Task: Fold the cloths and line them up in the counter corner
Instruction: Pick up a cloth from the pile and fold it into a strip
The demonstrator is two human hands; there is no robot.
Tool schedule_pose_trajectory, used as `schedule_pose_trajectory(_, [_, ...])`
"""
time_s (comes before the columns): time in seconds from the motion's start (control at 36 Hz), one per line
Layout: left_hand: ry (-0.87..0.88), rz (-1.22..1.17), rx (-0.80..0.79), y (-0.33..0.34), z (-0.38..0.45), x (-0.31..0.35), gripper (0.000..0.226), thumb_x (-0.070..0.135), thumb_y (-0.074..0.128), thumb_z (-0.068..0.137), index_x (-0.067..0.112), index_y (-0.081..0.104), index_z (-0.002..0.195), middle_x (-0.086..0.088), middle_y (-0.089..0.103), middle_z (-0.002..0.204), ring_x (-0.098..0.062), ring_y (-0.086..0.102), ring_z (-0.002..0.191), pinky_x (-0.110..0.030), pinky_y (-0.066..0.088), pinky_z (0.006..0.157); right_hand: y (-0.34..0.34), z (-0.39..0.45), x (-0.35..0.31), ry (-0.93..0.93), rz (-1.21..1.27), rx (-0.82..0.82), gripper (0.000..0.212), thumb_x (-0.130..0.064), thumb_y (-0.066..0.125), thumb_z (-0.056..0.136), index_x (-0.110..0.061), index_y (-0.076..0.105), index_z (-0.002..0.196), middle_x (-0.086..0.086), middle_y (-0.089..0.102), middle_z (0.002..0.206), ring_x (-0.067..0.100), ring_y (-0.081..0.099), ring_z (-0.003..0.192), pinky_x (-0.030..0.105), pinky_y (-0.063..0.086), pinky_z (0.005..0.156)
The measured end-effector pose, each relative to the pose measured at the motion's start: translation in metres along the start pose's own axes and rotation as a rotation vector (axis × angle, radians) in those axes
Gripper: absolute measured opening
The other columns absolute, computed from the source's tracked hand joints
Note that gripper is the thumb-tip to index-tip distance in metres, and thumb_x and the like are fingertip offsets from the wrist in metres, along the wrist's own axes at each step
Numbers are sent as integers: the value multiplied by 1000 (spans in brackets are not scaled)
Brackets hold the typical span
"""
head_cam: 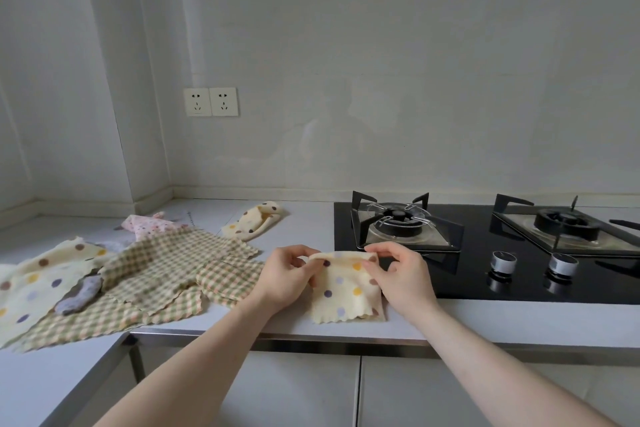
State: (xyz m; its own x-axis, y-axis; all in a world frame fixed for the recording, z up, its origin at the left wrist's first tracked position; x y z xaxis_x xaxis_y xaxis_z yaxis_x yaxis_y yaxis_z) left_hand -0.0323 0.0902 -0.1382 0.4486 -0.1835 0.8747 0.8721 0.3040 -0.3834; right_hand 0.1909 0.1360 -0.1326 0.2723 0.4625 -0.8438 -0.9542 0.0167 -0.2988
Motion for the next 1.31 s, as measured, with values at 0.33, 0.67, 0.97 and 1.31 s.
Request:
schedule_pose_trajectory(0.33, [93, -29, 18, 0, 0, 5, 11, 17, 68, 92, 24, 76, 96, 6, 78, 85, -8, 72, 78, -26, 57, 67, 1, -2, -4, -98, -10, 30, 23, -6, 68, 91, -25, 76, 102, -13, 73, 100, 5, 72, 84, 33, 61, 77])
schedule_pose_trajectory(0.67, [2, 248, 49, 1, 7, -10, 18, 25, 62, 87, 38, 73, 82, 19, 73, 82, 0, 66, 83, -24, 53, 76, 17, -7, -15, -243, -308, -31, 26, -1, 61, 85, -26, 66, 80, -17, 59, 92, 10, 61, 73, 28, 51, 64])
schedule_pose_trajectory(0.97, [54, 545, 4, 11, 4, -6, 13, 29, 58, 86, 32, 70, 85, 15, 66, 100, -11, 61, 95, -30, 50, 82, 32, -9, -8, -193, -480, -158, 13, -14, 55, 87, -22, 53, 77, -11, 52, 86, 11, 49, 80, 21, 32, 63])
schedule_pose_trajectory(1.31, [-5, 503, 32, 5, 8, -13, 26, 61, 68, 83, 37, 64, 74, 17, 54, 109, -8, 56, 100, -35, 47, 94, 19, 0, 8, -38, -522, -86, 45, -43, 61, 92, -30, 52, 134, -16, 63, 89, 19, 50, 112, 37, 43, 96])
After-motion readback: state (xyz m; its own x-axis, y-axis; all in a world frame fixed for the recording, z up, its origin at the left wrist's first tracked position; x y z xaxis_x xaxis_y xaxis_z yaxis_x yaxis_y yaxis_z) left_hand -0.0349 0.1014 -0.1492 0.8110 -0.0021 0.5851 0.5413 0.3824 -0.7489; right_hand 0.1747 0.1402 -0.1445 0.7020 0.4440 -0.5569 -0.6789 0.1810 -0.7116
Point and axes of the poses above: each hand's wrist, its own z-axis towards the middle knuckle, its own y-axis out of the palm, x = y × z, the point moved 9 cm from there along z, towards the middle knuckle
